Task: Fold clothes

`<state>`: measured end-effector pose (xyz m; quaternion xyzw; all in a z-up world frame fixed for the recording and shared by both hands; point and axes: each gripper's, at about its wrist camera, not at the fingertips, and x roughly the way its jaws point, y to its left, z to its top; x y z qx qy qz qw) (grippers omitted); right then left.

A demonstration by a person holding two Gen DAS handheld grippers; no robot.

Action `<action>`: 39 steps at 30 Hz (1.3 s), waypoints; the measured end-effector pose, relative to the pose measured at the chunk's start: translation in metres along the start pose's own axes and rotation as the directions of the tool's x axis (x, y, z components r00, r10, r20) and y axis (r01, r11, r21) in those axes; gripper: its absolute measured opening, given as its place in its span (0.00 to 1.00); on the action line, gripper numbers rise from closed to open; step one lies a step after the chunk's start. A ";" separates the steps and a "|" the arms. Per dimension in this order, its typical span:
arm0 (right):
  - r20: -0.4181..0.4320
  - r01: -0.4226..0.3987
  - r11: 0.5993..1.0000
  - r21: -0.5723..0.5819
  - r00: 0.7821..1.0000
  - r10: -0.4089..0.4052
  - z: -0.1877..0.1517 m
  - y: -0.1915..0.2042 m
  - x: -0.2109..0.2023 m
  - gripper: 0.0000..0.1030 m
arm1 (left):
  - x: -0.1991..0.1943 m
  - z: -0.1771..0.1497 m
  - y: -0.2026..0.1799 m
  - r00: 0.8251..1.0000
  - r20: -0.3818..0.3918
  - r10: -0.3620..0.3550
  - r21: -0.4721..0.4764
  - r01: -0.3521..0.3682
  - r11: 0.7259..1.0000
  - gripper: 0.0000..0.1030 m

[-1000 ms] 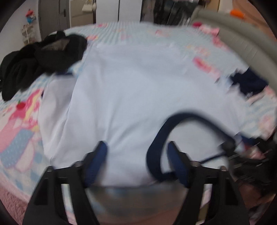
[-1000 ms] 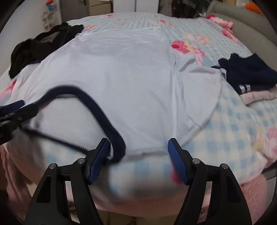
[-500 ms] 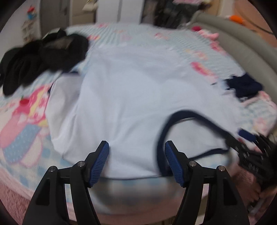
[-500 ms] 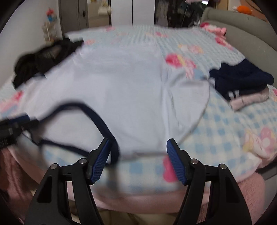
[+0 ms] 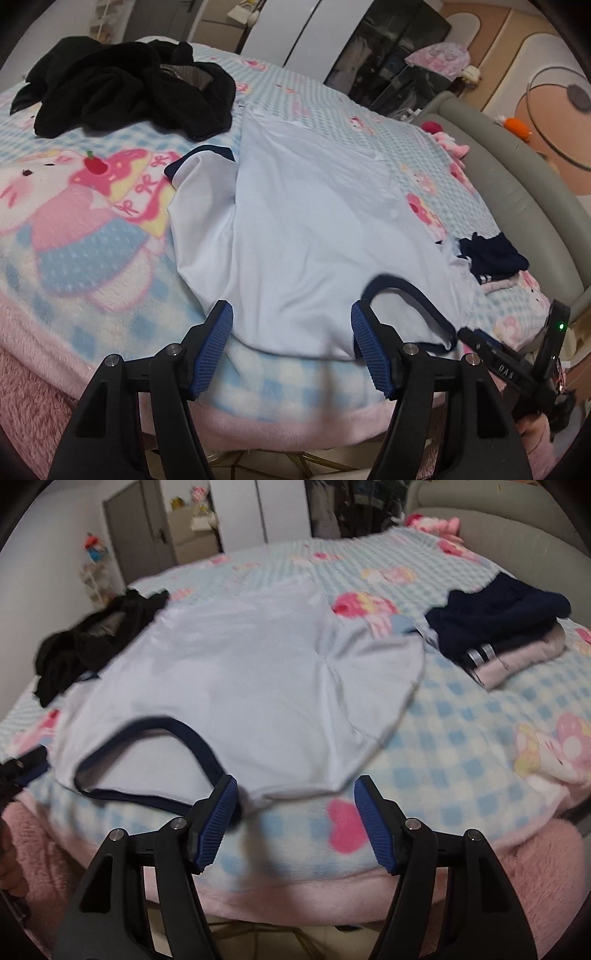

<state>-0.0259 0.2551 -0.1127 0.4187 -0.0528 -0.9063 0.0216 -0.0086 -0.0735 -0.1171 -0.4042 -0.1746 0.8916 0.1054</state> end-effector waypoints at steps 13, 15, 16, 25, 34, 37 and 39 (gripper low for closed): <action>-0.121 0.155 0.988 -0.001 0.981 -0.154 -0.011 -0.018 0.017 0.68 | 0.052 -0.024 -0.048 0.972 -0.101 0.213 0.302 -0.174 0.937 0.63; -0.107 0.112 0.991 0.080 0.989 -0.103 -0.010 -0.031 0.010 0.68 | 0.043 -0.031 -0.049 0.977 -0.088 0.196 0.322 -0.159 0.933 0.64; -0.090 0.093 0.990 0.106 0.992 -0.084 -0.008 -0.034 0.006 0.68 | 0.033 -0.025 -0.044 0.985 -0.075 0.155 0.281 -0.129 0.951 0.64; -0.027 -0.069 0.997 -0.045 0.997 0.068 0.025 0.031 -0.001 0.68 | 0.000 0.047 0.070 0.987 0.039 0.155 -0.095 -0.150 0.984 0.65; -0.023 -0.240 0.913 -0.331 0.969 0.247 0.064 0.190 0.003 0.67 | 0.050 0.079 0.106 0.998 0.037 0.049 -0.163 -0.042 0.986 0.63; -0.071 -0.235 0.884 -0.404 0.972 0.226 0.058 0.230 0.033 0.67 | 0.059 0.081 0.102 0.999 0.018 0.032 -0.117 -0.030 0.993 0.62; -0.120 -0.226 0.884 -0.408 0.974 0.194 0.049 0.236 0.056 0.67 | 0.057 0.083 0.104 0.999 0.027 0.023 -0.120 -0.019 0.993 0.61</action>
